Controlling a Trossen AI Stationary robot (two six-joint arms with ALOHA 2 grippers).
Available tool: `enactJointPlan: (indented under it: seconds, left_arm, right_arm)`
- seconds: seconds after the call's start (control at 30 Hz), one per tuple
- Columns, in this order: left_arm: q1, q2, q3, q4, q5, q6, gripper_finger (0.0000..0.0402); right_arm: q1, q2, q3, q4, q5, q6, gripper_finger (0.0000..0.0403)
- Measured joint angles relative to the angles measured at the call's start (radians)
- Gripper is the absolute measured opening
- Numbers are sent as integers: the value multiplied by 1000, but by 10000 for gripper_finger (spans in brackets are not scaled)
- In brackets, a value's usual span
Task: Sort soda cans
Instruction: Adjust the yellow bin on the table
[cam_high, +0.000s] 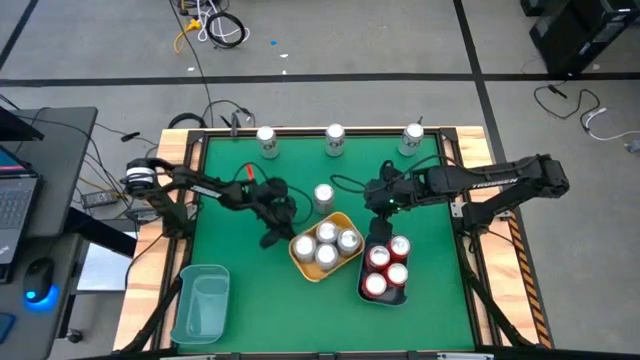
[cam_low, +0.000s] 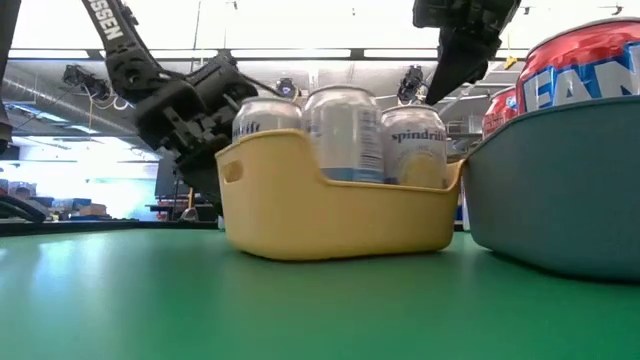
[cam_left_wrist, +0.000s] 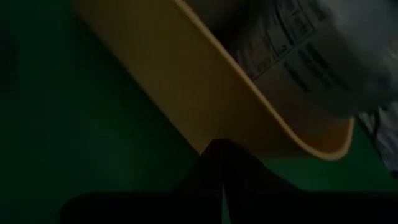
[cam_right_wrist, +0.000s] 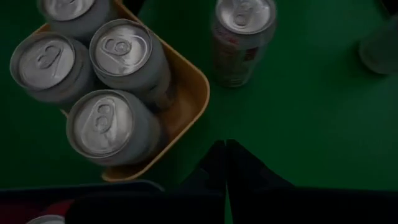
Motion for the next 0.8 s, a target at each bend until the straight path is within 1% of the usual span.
enactJointPlan:
  seconds: [0.17,0.43,0.5,0.67,0.8]
  left_arm:
    - [-118,0,-2,50,-72,-80,5]
    - [-250,0,-2,184,-262,-174,5]
    - [-274,1,-2,219,-300,-199,5]
    - [-334,1,-2,264,-401,-263,5]
    - [-378,12,-2,311,-484,-300,5]
  right_arm:
    - [43,0,0,0,0,32,0]
    - [141,-8,0,-1,0,53,0]
    - [167,-26,0,-22,2,53,0]
    - [225,-120,0,-105,66,104,0]
    - [288,-195,1,-128,72,151,0]
